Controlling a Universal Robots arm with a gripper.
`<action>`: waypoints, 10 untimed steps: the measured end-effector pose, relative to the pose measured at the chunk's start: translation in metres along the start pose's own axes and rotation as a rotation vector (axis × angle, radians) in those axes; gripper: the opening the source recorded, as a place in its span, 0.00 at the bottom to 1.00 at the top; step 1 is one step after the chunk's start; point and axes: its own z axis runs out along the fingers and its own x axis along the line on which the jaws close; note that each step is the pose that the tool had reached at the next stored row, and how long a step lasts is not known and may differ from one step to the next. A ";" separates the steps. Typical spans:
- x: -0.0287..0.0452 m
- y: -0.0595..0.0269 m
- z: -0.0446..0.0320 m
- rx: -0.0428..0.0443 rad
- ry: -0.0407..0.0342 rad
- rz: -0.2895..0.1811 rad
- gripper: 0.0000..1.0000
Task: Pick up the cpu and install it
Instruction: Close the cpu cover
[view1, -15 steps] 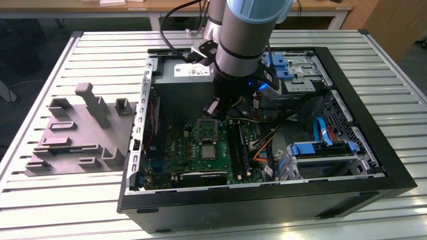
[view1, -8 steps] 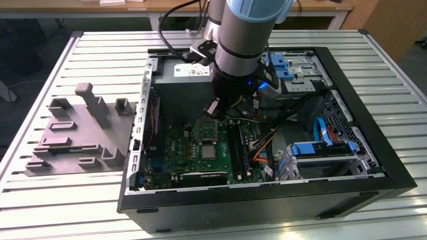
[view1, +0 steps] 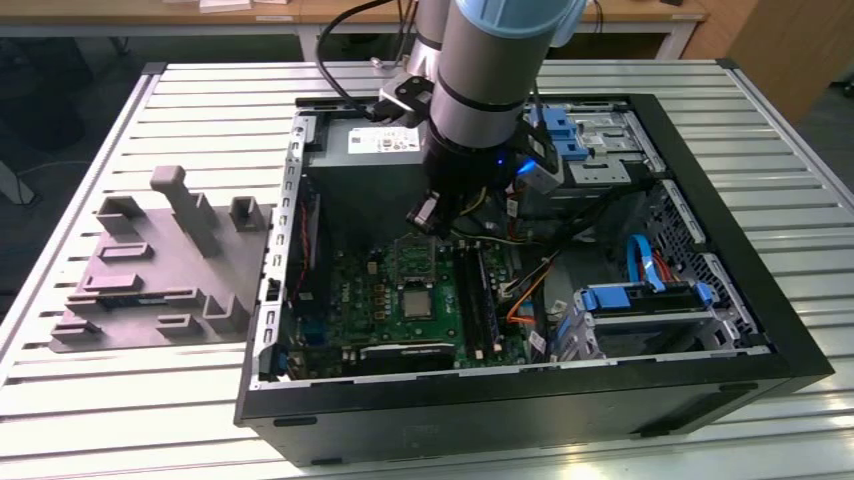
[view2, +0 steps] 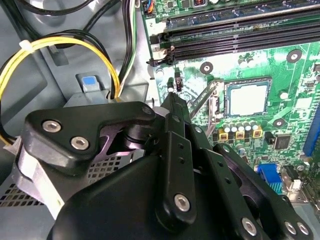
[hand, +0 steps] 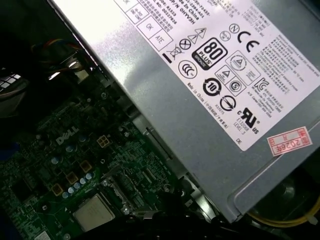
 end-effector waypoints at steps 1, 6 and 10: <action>0.0000 0.0001 -0.0007 -0.0001 0.0001 -0.002 0.11; 0.0000 0.0005 -0.0036 -0.0013 0.0007 -0.016 0.11; 0.0000 0.0008 -0.0056 -0.0020 0.0015 -0.027 0.11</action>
